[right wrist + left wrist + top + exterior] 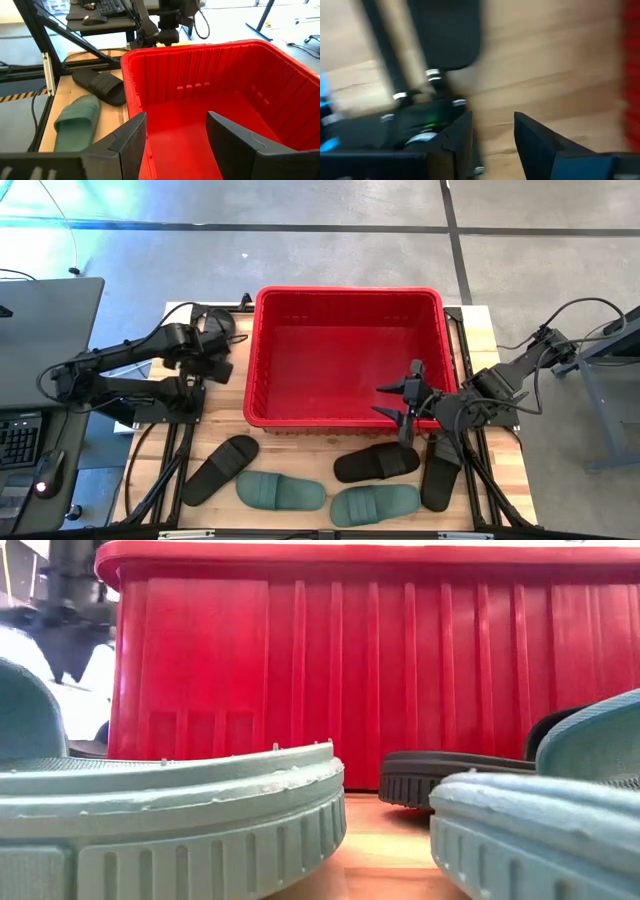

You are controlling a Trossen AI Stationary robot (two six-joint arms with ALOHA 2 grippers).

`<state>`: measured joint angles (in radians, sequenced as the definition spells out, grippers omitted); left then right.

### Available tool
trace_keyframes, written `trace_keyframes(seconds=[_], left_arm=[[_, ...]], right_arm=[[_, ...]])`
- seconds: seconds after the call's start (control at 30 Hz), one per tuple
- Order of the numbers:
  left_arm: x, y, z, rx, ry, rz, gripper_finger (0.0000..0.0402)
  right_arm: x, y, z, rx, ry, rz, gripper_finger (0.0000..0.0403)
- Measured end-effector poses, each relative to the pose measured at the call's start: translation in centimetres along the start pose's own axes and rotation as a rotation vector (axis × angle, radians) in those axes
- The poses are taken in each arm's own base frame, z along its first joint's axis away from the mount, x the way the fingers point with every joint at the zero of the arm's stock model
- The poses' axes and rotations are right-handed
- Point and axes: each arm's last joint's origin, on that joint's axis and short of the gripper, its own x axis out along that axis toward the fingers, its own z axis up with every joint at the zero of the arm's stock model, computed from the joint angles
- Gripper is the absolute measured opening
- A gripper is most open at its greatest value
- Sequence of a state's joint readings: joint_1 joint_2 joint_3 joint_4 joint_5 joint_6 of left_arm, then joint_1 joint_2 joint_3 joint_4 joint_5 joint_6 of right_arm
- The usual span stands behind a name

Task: Pick and place slides into bin
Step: Put the black slide into the red bin

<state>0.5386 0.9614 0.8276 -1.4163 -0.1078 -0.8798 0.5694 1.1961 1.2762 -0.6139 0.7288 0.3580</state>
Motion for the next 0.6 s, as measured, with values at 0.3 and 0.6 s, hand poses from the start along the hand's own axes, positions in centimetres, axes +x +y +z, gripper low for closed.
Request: trace_keyframes(seconds=[0.3, 0.6], left_arm=[[2.1, -1.8, 3.8, 0.045, -0.159, 0.176, 0.0096], [4.0, -0.7, 8.7, -0.063, -0.156, 0.023, 0.0112]], right_arm=[[0.0, 0.1, 0.0, 0.004, 0.010, 0.032, 0.0197], [0.0, 0.3, -0.1, 0.028, 0.038, 0.094, 0.0197]])
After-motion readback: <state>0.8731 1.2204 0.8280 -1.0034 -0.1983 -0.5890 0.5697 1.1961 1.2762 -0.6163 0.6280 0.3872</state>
